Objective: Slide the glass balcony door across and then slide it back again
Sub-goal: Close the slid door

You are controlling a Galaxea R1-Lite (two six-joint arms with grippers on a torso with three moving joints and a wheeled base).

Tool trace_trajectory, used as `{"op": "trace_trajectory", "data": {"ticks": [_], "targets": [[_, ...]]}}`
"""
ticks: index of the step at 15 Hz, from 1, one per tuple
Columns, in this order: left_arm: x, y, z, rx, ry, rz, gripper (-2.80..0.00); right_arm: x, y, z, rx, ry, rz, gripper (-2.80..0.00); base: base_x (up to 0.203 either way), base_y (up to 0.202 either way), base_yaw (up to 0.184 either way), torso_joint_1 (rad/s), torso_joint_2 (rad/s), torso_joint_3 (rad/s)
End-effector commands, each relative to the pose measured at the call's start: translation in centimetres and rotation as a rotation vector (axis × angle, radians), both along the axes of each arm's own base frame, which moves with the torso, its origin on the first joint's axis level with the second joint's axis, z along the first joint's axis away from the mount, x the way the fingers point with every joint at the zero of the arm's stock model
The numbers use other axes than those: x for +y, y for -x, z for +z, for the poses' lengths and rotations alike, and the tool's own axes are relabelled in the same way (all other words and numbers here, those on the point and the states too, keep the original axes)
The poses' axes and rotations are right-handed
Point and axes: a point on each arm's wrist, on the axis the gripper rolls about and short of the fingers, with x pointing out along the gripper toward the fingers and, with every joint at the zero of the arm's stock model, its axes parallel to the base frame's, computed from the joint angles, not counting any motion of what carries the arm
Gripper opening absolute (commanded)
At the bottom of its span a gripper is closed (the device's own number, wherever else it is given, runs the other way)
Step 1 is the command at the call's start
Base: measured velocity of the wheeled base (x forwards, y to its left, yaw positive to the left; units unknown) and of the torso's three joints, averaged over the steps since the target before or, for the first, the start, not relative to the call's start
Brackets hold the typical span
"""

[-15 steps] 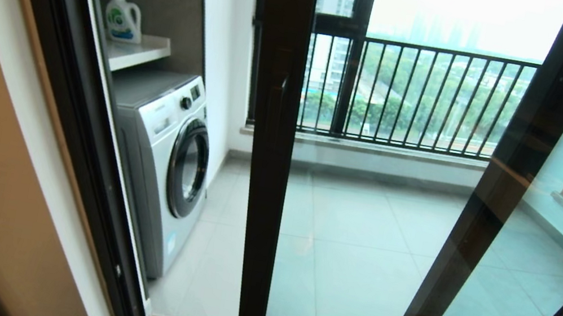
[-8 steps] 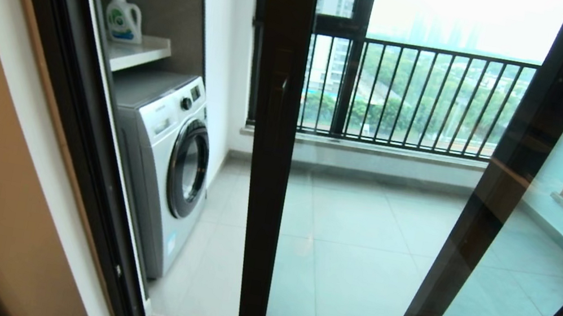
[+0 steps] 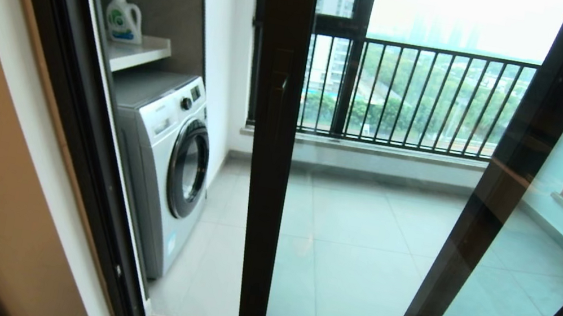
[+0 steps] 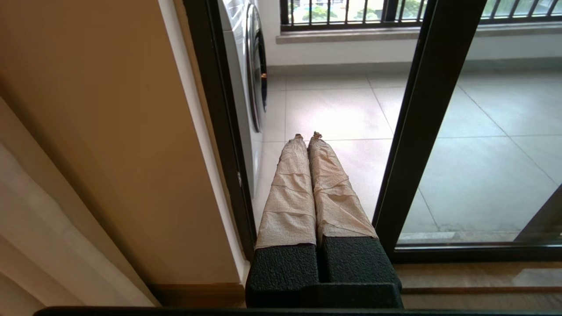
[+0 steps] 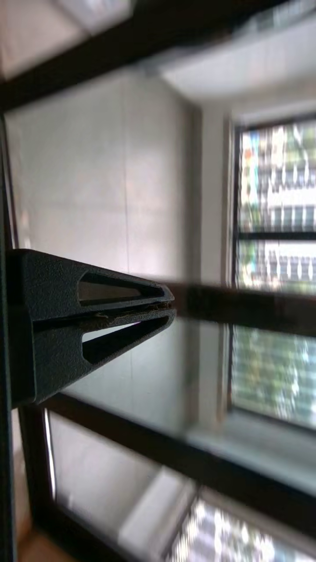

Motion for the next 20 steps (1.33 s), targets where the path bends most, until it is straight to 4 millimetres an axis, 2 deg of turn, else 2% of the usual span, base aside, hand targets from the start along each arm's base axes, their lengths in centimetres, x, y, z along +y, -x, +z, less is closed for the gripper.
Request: {"op": "trace_trajectory", "data": {"ticks": [1, 2, 4, 5, 13, 20], "targets": [[0.0, -0.01, -0.05, 0.002, -0.001, 0.0, -2.8, 0.33, -0.31, -1.53, 0.072, -0.166, 0.166, -2.8, 0.0, 0.0, 0.0, 0.0, 0.0, 0.0], [0.0, -0.01, -0.05, 0.002, -0.001, 0.0, -2.8, 0.29, -0.31, -1.4, 0.055, -0.167, 0.151, -2.8, 0.0, 0.0, 0.0, 0.0, 0.0, 0.0], [0.0, -0.01, -0.05, 0.002, -0.001, 0.0, -2.8, 0.16, -0.35, -1.87, 0.097, -0.058, 0.082, -2.8, 0.0, 0.0, 0.0, 0.0, 0.0, 0.0], [0.0, -0.01, -0.05, 0.002, -0.001, 0.0, -2.8, 0.21, -0.36, -2.08, 0.118, -0.042, 0.102, -2.8, 0.0, 0.0, 0.0, 0.0, 0.0, 0.0], [-0.01, -0.01, -0.03, 0.001, -0.006, -0.003, -2.8, 0.22, -0.35, -2.05, 0.117, -0.046, 0.107, -2.8, 0.0, 0.0, 0.0, 0.0, 0.0, 0.0], [-0.03, 0.09, 0.41, -0.022, -0.084, -0.014, -2.8, 0.21, -0.35, -2.03, 0.114, -0.081, 0.103, -2.8, 0.0, 0.0, 0.0, 0.0, 0.0, 0.0]]}}
